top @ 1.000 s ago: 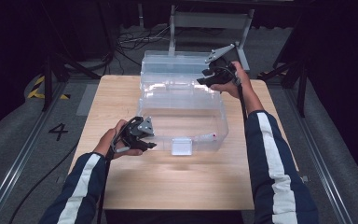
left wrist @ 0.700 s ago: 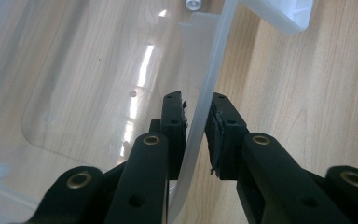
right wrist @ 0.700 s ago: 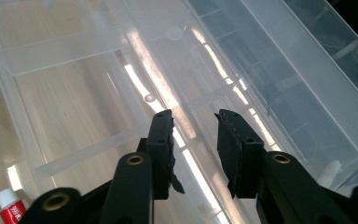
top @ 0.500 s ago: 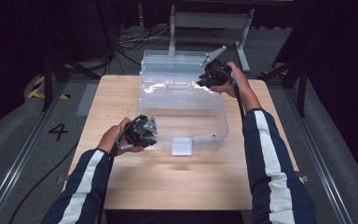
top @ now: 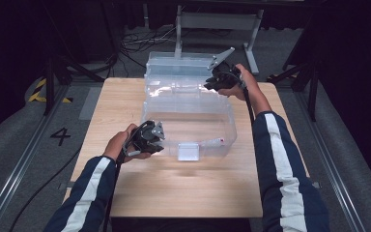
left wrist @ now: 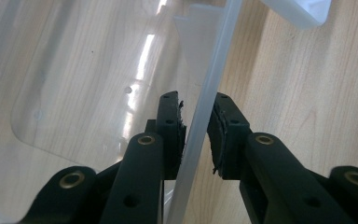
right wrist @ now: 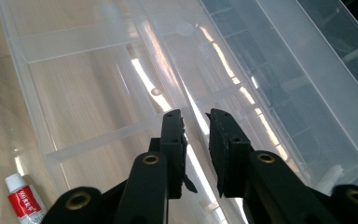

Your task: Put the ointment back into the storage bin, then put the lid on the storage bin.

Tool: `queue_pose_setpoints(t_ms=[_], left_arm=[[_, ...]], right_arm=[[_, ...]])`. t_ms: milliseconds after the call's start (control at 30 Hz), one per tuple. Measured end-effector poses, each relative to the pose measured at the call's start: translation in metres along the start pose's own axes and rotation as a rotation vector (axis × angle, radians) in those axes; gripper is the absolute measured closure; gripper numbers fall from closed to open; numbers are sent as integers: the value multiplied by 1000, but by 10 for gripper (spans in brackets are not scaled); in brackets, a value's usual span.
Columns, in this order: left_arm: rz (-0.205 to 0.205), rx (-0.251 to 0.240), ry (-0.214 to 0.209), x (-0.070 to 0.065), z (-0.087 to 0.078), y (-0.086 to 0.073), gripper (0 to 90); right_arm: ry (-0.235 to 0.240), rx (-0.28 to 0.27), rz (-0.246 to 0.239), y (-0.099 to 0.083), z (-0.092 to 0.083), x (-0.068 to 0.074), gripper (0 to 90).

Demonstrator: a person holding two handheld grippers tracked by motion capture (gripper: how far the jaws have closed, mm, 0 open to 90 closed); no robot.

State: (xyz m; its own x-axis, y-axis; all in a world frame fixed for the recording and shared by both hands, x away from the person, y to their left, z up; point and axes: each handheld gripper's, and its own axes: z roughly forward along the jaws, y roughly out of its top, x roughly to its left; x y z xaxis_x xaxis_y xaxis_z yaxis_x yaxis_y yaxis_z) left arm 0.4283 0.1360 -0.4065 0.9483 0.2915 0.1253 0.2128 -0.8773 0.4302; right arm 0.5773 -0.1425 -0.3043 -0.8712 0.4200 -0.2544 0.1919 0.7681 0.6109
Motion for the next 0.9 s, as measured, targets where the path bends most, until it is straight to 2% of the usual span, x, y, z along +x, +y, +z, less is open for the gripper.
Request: queue_pose_setpoints(t_ms=[200,533,700,900], left_arm=[[3,0,1,0,0,0,756],[-8,-13,4,-1,0,-1,754],[-10,-23,0,0,0,-2,752],[-26,-24,-4,0,0,-2,746]], right_arm=[[-4,1,7,0,0,1,759],[-26,38,-33,6,0,6,776],[-32,41,-31,6,0,7,777],[-1,41,-37,6,-3,6,808]])
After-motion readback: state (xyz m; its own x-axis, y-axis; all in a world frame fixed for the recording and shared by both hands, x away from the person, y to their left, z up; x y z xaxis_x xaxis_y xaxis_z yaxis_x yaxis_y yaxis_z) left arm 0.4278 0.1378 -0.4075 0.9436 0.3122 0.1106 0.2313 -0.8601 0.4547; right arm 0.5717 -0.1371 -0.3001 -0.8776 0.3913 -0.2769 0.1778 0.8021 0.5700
